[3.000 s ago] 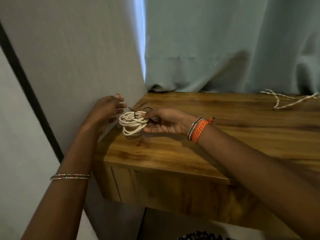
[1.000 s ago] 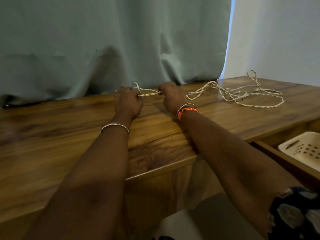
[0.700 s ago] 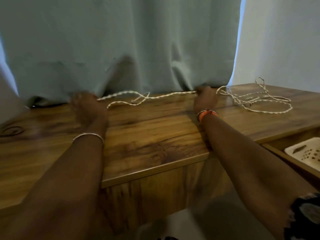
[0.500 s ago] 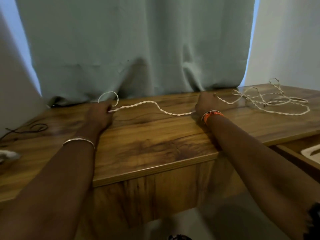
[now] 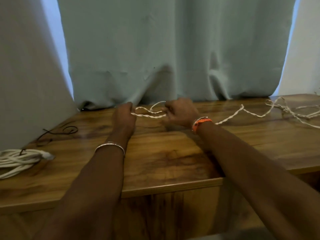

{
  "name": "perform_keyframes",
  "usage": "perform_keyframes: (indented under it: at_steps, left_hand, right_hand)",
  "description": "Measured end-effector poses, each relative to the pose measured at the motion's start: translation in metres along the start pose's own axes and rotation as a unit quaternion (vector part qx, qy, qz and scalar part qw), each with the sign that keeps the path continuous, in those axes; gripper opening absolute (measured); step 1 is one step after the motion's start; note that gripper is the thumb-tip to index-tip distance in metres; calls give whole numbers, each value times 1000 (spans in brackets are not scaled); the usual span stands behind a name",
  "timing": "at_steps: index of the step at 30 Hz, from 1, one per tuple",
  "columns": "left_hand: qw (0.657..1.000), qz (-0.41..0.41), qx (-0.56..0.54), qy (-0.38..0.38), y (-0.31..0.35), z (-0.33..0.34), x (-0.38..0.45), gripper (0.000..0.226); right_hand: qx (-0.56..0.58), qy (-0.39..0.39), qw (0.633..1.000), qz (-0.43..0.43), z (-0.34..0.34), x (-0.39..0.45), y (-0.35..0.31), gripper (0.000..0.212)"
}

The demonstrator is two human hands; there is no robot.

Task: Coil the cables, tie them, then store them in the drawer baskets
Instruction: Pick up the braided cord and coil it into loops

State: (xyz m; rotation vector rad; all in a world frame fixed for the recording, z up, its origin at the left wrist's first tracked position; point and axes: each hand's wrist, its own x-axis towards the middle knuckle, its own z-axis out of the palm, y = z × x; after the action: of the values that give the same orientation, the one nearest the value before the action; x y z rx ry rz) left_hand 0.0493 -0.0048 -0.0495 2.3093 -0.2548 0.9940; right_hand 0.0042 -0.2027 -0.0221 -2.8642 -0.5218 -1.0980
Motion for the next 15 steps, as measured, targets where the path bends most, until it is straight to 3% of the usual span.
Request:
perform_keyframes:
  at_steps: [2, 4, 7, 11, 13, 15]
  left_hand:
    - [998, -47, -16, 32, -17, -3, 7, 20]
    - [999, -38, 17, 9, -21, 1, 11, 16]
    - [995, 25, 78, -61, 3, 22, 7, 19]
    - [988, 61, 128, -58, 19, 42, 6, 23]
    - [979, 65, 181, -71, 12, 41, 5, 23]
    - [973, 68, 209, -76, 10, 40, 3, 21]
  right_hand:
    - [-52, 12, 998, 41, -3, -11, 27, 28]
    - [-74, 54, 992, 83, -6, -20, 41, 29]
    - [52, 104, 993, 37, -4, -13, 6, 26]
    - [201, 79, 976, 34, 16, 11, -64, 23]
    - [173, 59, 980, 83, 24, 9, -73, 26]
    - [45, 12, 997, 55, 24, 2, -65, 29]
